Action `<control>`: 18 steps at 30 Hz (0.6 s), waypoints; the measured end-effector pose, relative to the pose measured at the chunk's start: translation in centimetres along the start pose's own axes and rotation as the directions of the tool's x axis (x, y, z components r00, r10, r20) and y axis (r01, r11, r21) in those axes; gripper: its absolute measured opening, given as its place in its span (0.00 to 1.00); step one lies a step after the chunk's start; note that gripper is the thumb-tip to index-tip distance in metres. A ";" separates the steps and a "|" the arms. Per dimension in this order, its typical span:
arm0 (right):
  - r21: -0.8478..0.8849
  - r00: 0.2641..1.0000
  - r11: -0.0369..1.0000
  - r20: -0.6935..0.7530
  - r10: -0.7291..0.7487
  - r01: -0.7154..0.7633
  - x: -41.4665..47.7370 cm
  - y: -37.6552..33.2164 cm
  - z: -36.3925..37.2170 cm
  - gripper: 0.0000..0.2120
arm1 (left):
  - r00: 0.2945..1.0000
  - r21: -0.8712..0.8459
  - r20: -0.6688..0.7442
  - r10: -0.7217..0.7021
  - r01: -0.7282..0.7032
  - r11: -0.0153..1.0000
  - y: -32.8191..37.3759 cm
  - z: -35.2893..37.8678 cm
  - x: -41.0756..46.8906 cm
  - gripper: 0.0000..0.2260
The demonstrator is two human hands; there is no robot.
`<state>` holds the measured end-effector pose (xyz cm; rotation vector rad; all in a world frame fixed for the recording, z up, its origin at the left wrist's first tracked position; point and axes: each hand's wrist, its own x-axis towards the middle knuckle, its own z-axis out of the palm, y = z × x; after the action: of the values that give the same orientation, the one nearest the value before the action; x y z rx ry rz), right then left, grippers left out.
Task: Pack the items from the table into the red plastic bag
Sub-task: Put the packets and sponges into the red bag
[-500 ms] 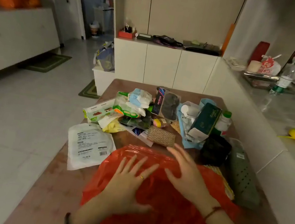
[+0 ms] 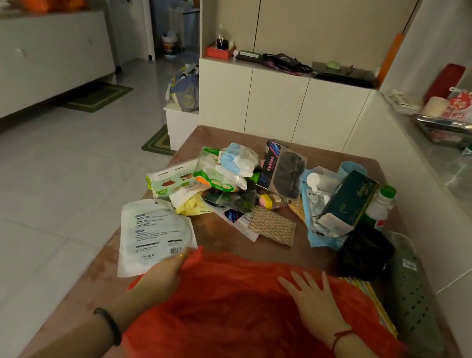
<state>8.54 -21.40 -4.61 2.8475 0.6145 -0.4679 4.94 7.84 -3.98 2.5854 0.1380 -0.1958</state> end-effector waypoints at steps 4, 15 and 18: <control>0.088 0.999 0.996 0.037 0.015 -0.018 1.3 0.6 -1.0 0.27 | 0.965 -0.551 -0.092 -0.246 0.157 0.819 -1.0 -1.6 1.3 0.22; 0.851 0.997 0.521 -0.045 -0.060 0.070 10.4 -9.0 -9.4 0.25 | 0.817 -0.741 -0.153 -0.556 0.278 0.611 -5.1 -6.2 4.3 0.34; 0.924 0.994 0.373 0.104 -0.040 -0.082 13.5 -12.3 -8.6 0.32 | 0.763 -0.746 -0.067 -0.642 0.389 0.540 -6.7 -5.7 4.7 0.39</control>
<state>17.20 -3.22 -2.65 3.8228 0.2977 -1.3511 9.28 16.76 -3.38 1.7017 0.9521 0.0898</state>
